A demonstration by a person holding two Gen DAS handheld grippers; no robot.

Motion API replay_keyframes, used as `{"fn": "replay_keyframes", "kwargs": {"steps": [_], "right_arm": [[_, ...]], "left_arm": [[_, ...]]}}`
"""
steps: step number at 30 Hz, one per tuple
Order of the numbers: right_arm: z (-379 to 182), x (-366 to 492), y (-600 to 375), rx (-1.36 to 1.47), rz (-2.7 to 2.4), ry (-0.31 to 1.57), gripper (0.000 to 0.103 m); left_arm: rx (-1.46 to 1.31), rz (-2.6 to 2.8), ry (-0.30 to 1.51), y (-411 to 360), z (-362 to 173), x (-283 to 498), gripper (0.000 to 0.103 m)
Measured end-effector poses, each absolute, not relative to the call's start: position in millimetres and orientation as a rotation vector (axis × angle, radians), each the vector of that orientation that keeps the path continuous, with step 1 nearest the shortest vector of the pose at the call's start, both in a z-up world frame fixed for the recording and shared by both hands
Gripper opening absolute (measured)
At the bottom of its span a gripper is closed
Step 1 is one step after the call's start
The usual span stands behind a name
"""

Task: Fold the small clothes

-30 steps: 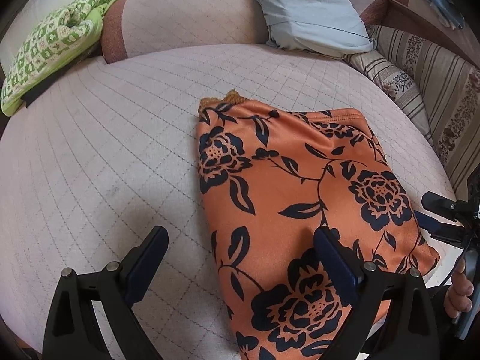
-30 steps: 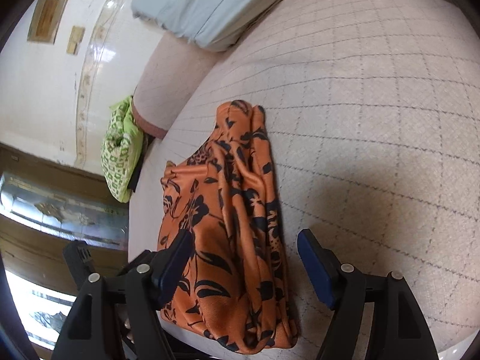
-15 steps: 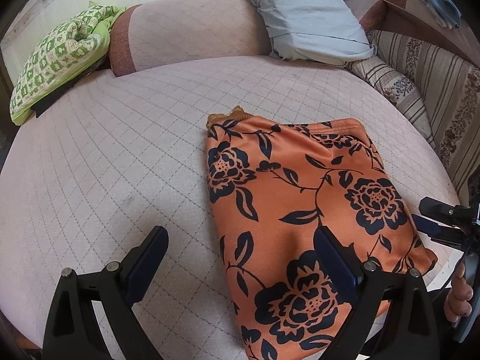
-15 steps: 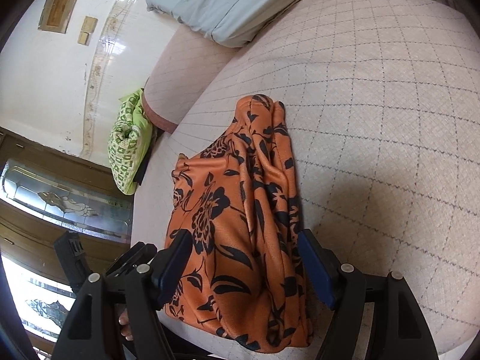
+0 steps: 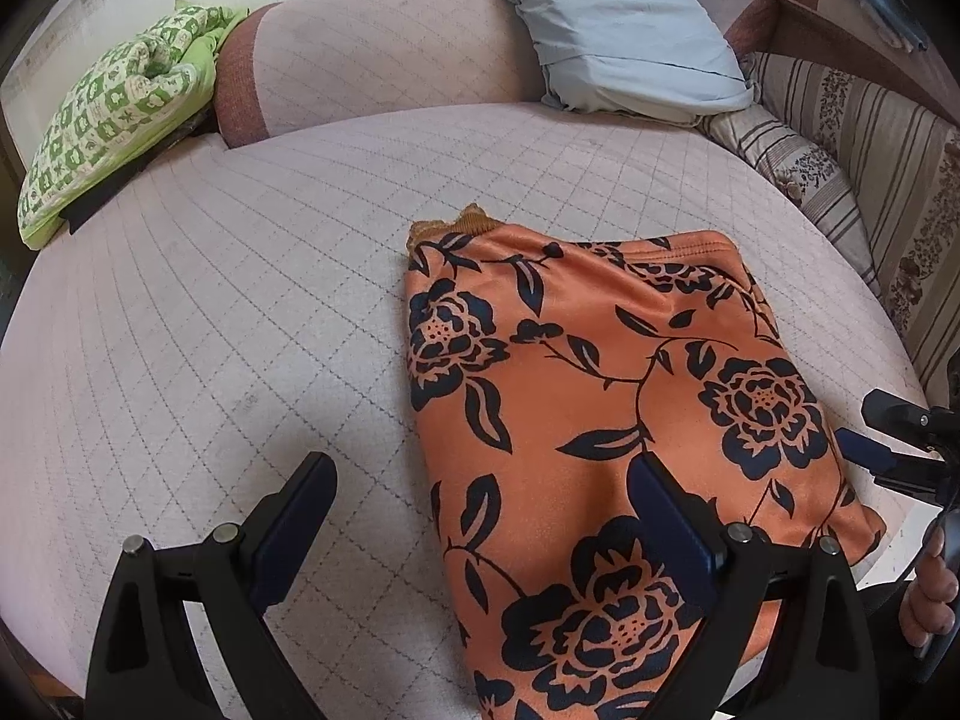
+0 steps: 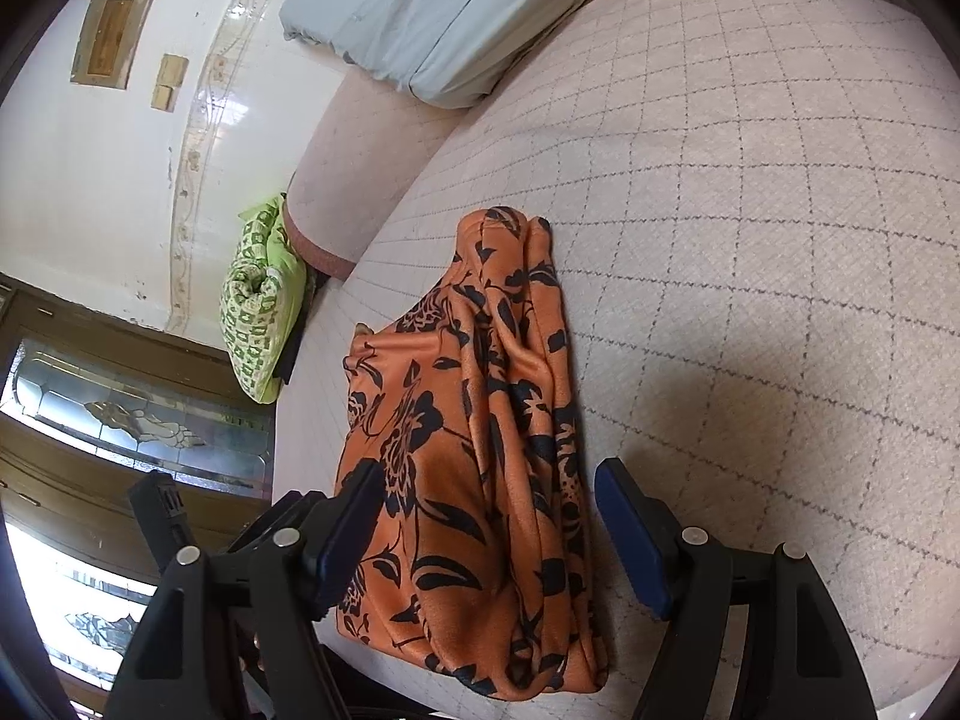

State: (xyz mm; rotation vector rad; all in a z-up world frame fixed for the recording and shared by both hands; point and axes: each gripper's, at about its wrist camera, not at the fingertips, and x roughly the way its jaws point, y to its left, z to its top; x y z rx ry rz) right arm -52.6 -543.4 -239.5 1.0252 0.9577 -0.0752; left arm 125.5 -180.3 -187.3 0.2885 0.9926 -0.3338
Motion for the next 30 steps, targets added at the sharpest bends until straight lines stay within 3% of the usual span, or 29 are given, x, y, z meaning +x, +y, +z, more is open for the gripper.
{"fn": "replay_keyframes", "kwargs": {"steps": [30], "right_arm": [[-238.0,-50.8,-535.5,1.011,-0.053,0.974,0.076]], "left_arm": [[0.34,-0.328,0.985,-188.3,-183.9,119.0,0.098]]}}
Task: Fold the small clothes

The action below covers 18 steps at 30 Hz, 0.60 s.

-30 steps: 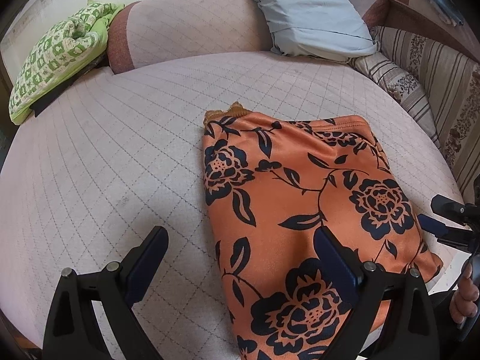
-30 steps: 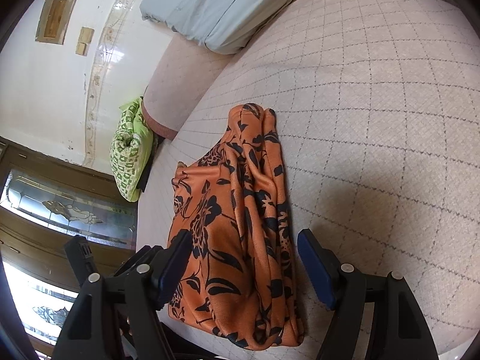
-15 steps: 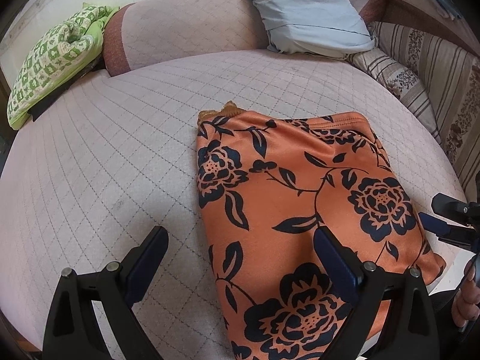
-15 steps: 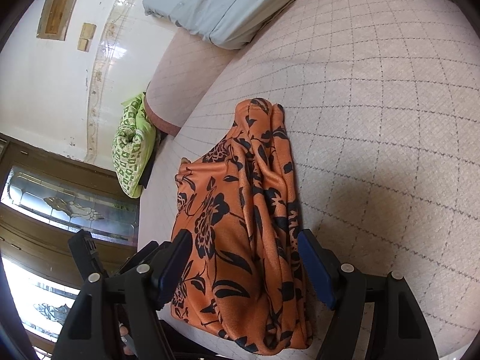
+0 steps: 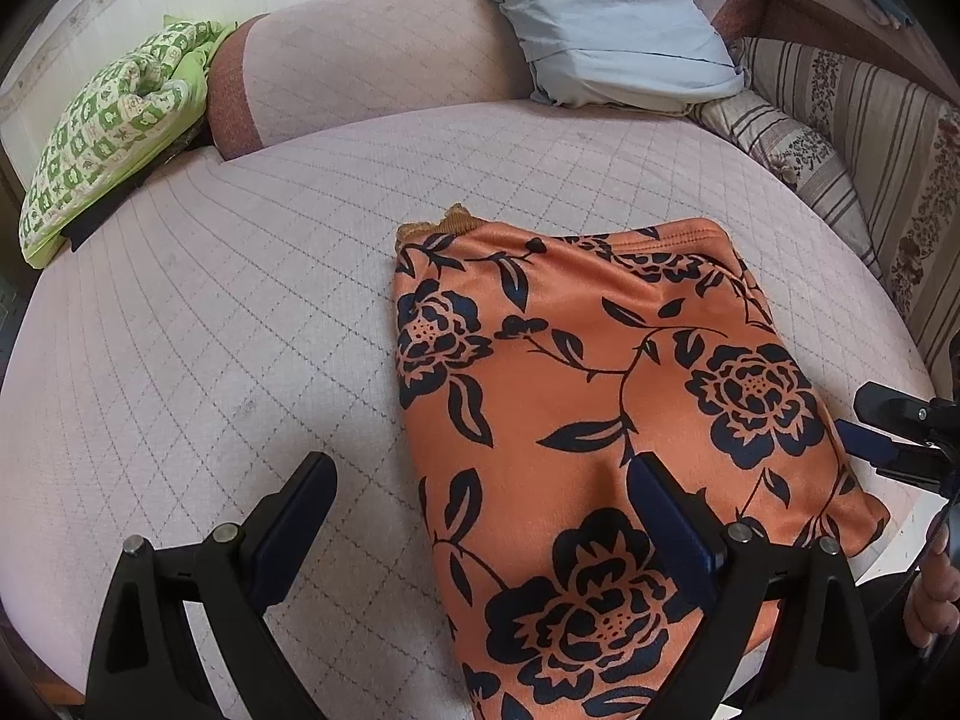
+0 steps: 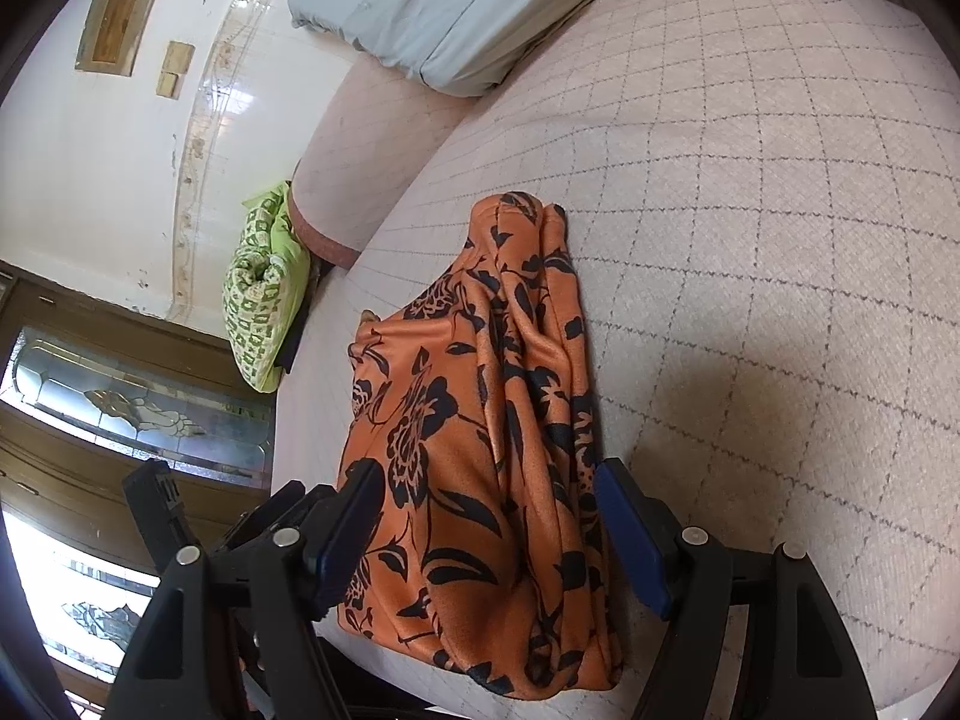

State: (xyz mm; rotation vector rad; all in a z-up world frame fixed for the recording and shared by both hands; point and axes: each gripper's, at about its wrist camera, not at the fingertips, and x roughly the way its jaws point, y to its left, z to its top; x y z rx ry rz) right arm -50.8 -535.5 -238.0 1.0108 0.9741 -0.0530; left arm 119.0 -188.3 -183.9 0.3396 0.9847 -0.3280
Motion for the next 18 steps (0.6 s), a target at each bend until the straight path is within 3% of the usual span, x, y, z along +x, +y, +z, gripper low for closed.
{"fn": "replay_keyframes", "kwargs": {"steps": [18], "right_arm": [[-245.7,-44.1,-538.0,1.007,-0.073,1.011,0.076]], "left_arm": [[0.314,-0.355,1.04,-189.4,-206.3,131.8,0.098]]}}
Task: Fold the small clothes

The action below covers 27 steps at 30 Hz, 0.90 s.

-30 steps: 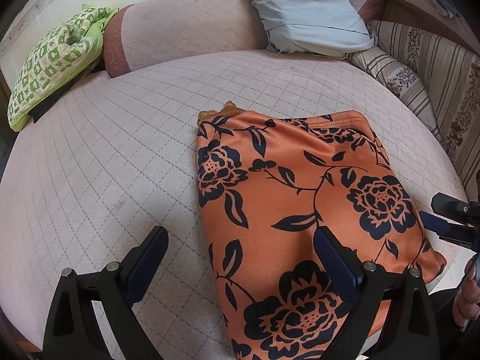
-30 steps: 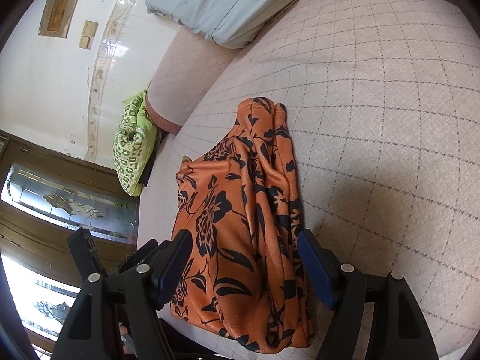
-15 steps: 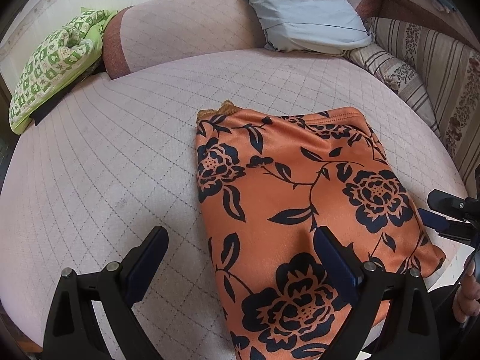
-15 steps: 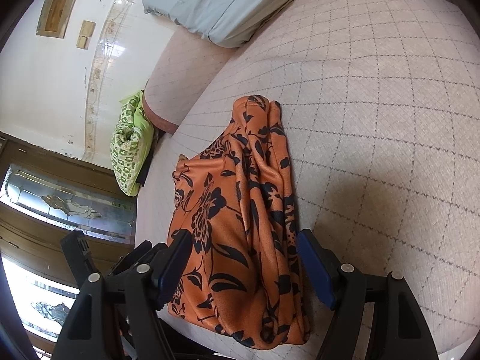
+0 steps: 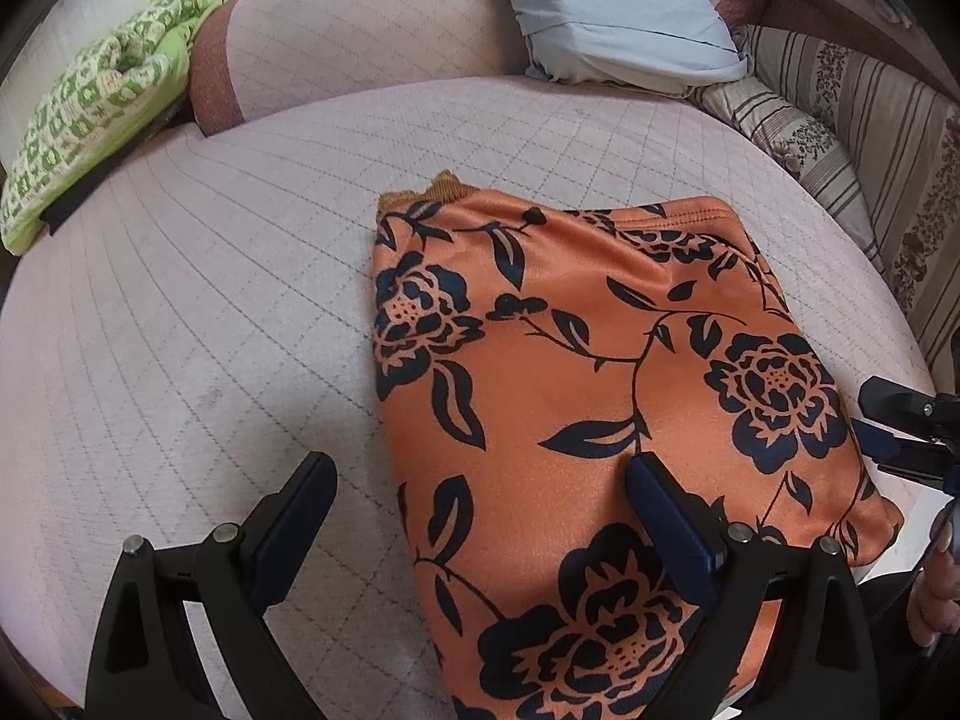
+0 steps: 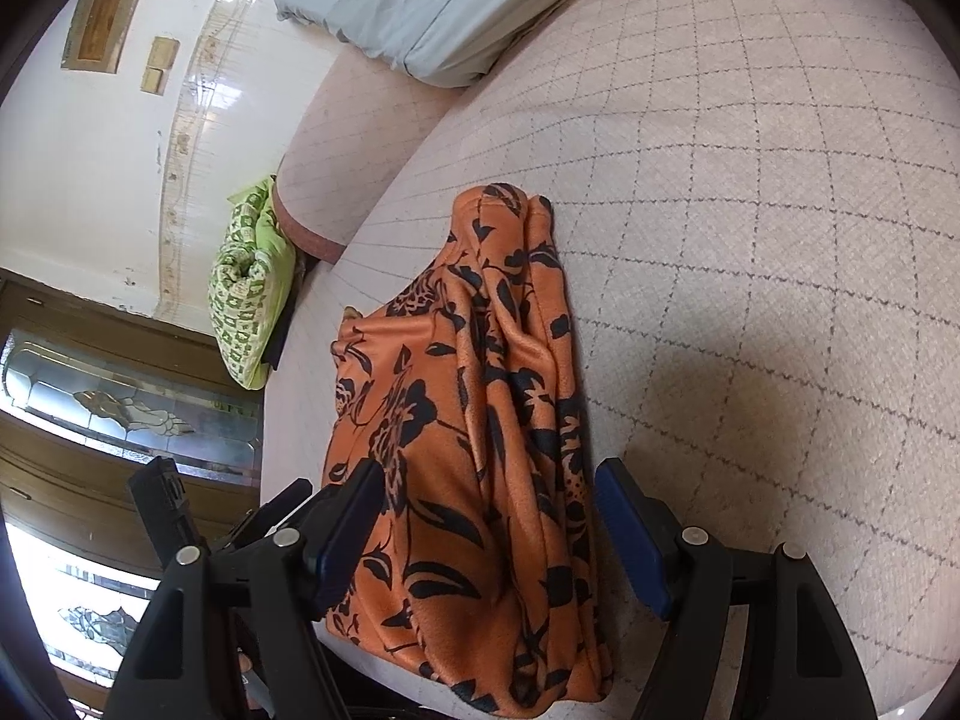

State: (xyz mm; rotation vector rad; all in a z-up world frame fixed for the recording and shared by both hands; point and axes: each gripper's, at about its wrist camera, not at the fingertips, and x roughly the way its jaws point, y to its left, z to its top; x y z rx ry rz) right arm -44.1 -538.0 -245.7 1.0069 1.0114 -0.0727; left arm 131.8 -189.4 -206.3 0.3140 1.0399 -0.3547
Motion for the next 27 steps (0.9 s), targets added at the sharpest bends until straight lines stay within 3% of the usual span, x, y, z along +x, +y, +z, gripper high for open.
{"fn": "replay_keyframes", "kwargs": {"steps": [10,23,25,27], "right_arm": [[-259.9,-29.6,-536.2,0.992,-0.069,1.079,0.078],[-272.4,-6.3,-521.6,0.968,0.0,1.117,0.087],[-272.8,-2.1,-513.3,0.968,0.051,1.128,0.083],[-270.7,0.7,-501.9,0.901,0.049,1.145,0.068]], "left_arm": [[0.094,-0.514,1.187,-178.0,-231.7,148.7,0.098],[0.025,-0.601,1.25,-175.7,-241.3,161.0,0.098],[0.021,-0.599,1.241,-175.3,-240.6,160.4,0.095],[0.02,-0.597,1.224,-171.9,-237.5,159.3,0.085]]}}
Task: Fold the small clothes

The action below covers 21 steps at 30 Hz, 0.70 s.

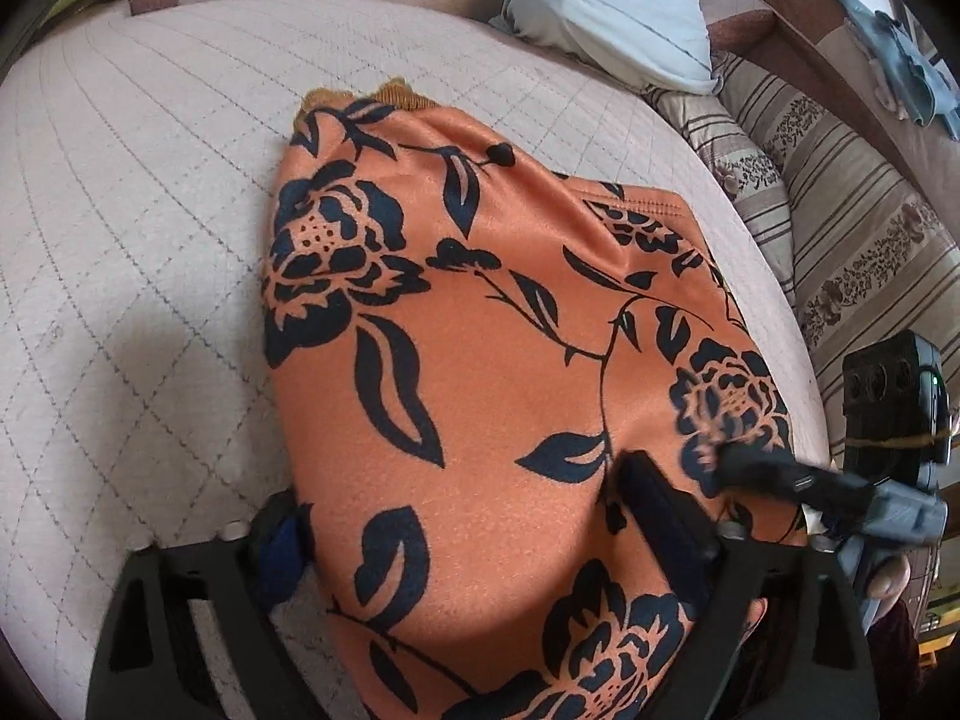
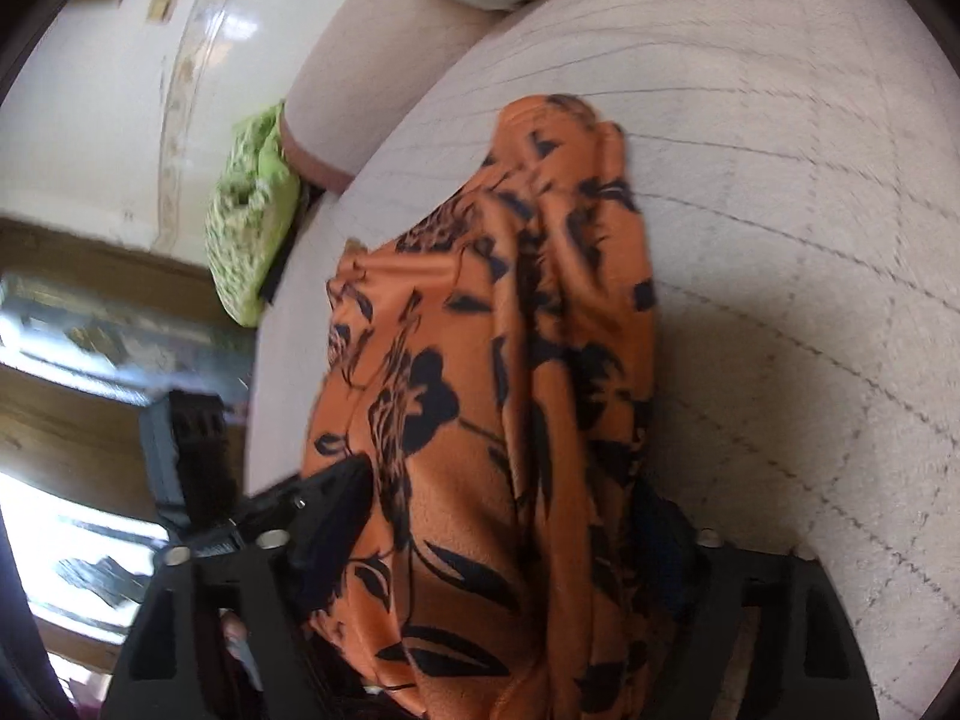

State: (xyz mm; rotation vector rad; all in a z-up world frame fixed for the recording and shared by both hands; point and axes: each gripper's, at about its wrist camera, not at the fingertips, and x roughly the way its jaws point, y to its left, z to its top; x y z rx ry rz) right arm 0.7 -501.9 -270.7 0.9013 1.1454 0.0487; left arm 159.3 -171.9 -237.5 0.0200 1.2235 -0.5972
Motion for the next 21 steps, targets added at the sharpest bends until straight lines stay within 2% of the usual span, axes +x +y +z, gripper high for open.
{"fn": "replay_keyframes", "kwargs": {"steps": [2,3,4,7,10,21], "right_arm": [[-269.2,2.5,-491.0,0.825,0.035,1.169,0.056],[-265.1,2.9,-486.3,0.797,0.034,1.161,0.052],[-261.0,2.8,-483.1,0.78,0.036,1.147,0.051],[-249.8,2.7,-471.8,0.729,0.028,1.122,0.048],[-235.9,2.0,-457.4,0.654,0.014,1.094,0.046],[-187.4,29.8,-416.3,0.586,0.098,0.94,0.045]], "left_arm": [[0.013,-0.598,1.206,-166.3,-234.5,157.1,0.076],[0.006,-0.6,1.199,-164.4,-233.4,155.7,0.068],[-0.001,-0.603,1.187,-161.9,-230.9,154.4,0.06],[-0.002,-0.614,1.158,-157.1,-221.8,151.0,0.046],[0.001,-0.62,1.148,-156.0,-213.4,146.3,0.041],[0.043,-0.554,1.003,-146.2,-175.6,134.7,0.04]]}}
